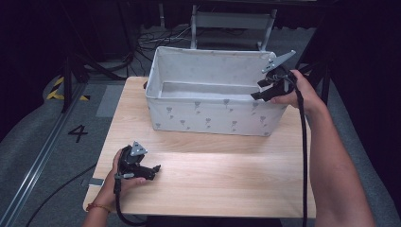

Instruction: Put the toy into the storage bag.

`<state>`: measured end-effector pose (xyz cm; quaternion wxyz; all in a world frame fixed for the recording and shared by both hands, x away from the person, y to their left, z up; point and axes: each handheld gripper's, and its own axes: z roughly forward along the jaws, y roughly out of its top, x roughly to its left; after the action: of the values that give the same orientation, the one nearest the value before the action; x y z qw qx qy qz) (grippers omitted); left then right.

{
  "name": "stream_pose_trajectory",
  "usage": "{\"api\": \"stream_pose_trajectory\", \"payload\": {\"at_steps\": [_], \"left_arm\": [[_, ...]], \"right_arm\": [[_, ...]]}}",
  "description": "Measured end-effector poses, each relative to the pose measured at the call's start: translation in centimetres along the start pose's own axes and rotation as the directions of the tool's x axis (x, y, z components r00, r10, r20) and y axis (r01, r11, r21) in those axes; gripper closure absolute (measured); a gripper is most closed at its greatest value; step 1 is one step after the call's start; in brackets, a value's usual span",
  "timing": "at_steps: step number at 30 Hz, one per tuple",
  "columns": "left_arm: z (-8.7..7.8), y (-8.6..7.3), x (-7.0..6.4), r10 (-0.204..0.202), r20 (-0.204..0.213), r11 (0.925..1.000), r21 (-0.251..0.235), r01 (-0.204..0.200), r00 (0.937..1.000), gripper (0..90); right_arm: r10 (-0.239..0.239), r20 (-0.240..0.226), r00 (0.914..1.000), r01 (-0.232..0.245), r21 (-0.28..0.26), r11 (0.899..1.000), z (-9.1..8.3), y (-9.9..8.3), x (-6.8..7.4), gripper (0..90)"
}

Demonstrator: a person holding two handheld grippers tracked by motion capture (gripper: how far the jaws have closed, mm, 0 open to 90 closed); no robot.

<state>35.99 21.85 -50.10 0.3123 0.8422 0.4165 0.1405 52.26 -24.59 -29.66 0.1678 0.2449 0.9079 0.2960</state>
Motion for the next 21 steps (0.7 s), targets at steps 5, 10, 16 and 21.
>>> {"api": "stream_pose_trajectory", "payload": {"at_steps": [5, 10, 16, 21], "left_arm": [[0.0, 0.0, 0.0, 0.004, -0.005, 1.0, -0.003, -0.004, 1.0, 0.6], [0.0, 0.0, 0.0, 0.002, -0.006, 1.0, -0.003, -0.002, 1.0, 0.6], [0.0, 0.0, 0.0, 0.002, -0.006, 1.0, -0.003, -0.002, 1.0, 0.6], [0.0, 0.0, 0.0, 0.002, -0.006, 1.0, -0.002, -0.002, 1.0, 0.6]], "right_arm": [[0.044, 0.099, 0.9941, -0.038, -0.055, 0.998, -0.8, -0.7, 0.7, 28.5], [0.065, 0.158, 0.9853, -0.053, -0.081, 0.995, -1.8, -1.1, 1.5, 25.0], [0.078, 0.204, 0.9758, -0.054, -0.121, 0.991, -3.2, -1.8, 2.7, 23.9], [0.085, 0.223, 0.9712, -0.054, -0.14, 0.989, -4.0, -2.5, 3.8, 23.6]]}}
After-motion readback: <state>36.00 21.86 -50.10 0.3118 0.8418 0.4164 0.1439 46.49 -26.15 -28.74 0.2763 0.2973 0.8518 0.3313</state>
